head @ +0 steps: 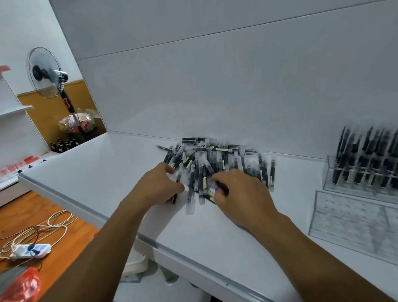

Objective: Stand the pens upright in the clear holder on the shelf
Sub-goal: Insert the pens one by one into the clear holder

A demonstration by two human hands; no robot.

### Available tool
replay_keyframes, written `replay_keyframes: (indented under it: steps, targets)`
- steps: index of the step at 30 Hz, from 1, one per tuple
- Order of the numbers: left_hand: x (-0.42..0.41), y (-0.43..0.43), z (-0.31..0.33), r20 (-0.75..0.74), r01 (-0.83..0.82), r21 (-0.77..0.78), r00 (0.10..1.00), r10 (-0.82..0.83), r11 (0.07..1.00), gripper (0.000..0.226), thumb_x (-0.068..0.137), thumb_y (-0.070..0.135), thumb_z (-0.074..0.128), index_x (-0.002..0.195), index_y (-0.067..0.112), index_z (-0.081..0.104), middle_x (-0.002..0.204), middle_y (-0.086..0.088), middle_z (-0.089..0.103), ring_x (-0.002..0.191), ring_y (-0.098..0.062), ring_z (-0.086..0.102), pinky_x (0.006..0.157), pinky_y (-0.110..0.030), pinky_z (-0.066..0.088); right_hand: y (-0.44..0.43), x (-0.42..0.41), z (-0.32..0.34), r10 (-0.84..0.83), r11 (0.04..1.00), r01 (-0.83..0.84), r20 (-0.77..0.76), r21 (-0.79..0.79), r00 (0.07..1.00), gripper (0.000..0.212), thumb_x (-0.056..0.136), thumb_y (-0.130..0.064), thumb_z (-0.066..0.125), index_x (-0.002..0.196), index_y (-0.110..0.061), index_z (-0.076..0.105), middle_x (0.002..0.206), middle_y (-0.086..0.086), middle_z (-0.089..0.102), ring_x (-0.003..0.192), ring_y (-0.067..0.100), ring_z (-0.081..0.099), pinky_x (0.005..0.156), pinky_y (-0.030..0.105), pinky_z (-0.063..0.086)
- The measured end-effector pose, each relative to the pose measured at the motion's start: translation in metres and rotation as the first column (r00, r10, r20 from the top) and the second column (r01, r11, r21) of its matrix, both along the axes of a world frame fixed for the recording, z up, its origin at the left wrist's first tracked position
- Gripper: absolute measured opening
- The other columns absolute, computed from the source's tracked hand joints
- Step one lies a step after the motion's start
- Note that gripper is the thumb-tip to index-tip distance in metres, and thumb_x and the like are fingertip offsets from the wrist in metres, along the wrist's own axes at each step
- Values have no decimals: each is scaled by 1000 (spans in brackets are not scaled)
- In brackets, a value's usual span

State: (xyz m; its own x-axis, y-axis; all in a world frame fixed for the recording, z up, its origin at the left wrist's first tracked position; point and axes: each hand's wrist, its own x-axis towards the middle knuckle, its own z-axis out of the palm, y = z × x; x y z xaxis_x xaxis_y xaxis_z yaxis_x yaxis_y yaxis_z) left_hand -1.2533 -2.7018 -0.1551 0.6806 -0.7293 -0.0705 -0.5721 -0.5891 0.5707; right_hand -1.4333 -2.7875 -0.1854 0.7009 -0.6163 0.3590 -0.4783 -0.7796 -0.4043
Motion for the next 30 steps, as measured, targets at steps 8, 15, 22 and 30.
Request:
replay_keyframes:
  steps: [8,15,22,30]
  targets:
    - [-12,11,-16,-368,-170,-287,928,55,943,17,92,7,48,105,13,58,71,-8,61,56,-15,55,58,-28,48,-4,-1,-2,-83,962,8,266,271,960,28,94,-16,54,119,-23,62,88,-3,59,77,13,56,72,33,52]
    - [-22,9,-21,-152,-5,-250,988,-34,968,13,94,35,54,98,24,49,94,0,66,74,-17,57,68,-32,43,-4,-2,-2,-100,948,-18,350,319,931,20,94,-17,55,110,-20,65,91,-5,58,80,13,55,70,25,47]
    - [-31,5,-19,-20,91,-201,995,-97,975,22,90,35,62,103,23,48,88,5,66,77,-13,60,67,-29,45,-1,-5,0,-115,899,-88,425,428,898,6,92,-19,59,95,-24,60,84,1,62,58,28,60,53,33,51]
    - [-35,15,-7,-325,-51,-503,936,-134,863,9,92,16,60,99,18,56,80,2,61,67,-12,50,62,-26,37,5,-7,14,-200,832,-140,527,536,826,13,88,-20,63,91,-31,58,79,-9,60,67,13,59,69,41,57]
